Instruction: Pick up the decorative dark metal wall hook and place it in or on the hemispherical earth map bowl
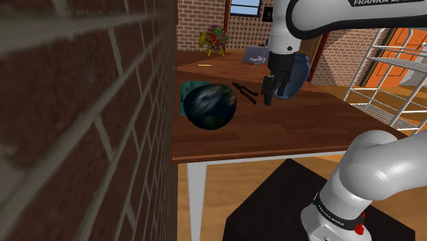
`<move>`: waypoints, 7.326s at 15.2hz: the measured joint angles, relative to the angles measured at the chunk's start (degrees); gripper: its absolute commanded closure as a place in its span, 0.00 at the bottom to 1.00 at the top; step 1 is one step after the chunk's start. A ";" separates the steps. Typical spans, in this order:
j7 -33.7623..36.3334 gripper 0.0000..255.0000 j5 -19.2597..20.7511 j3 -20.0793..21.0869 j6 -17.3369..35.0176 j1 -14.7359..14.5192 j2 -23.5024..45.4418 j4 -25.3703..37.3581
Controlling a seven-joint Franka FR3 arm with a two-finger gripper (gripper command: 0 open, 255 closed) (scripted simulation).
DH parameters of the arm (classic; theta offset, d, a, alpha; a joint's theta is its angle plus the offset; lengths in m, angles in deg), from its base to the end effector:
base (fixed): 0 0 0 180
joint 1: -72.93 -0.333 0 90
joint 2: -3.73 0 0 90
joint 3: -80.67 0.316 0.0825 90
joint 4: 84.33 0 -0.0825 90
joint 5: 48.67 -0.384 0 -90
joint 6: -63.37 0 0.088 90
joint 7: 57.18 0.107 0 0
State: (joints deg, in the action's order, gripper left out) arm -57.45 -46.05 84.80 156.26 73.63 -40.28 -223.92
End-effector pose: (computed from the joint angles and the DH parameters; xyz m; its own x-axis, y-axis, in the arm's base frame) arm 0.3127 0.0186 0.5510 0.9978 0.0442 -0.0488 0.0487 -0.9943 0.0952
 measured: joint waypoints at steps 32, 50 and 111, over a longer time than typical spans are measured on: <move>-3.14 0.00 -15.87 -16.14 20.34 13.28 57.23 42.18; -3.59 1.00 -17.43 -15.78 25.03 13.34 60.57 40.91; 12.82 1.00 -11.71 -12.12 0.27 6.47 44.39 52.12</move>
State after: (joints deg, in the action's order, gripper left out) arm -44.63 -57.75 72.68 156.53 80.10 4.11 -171.80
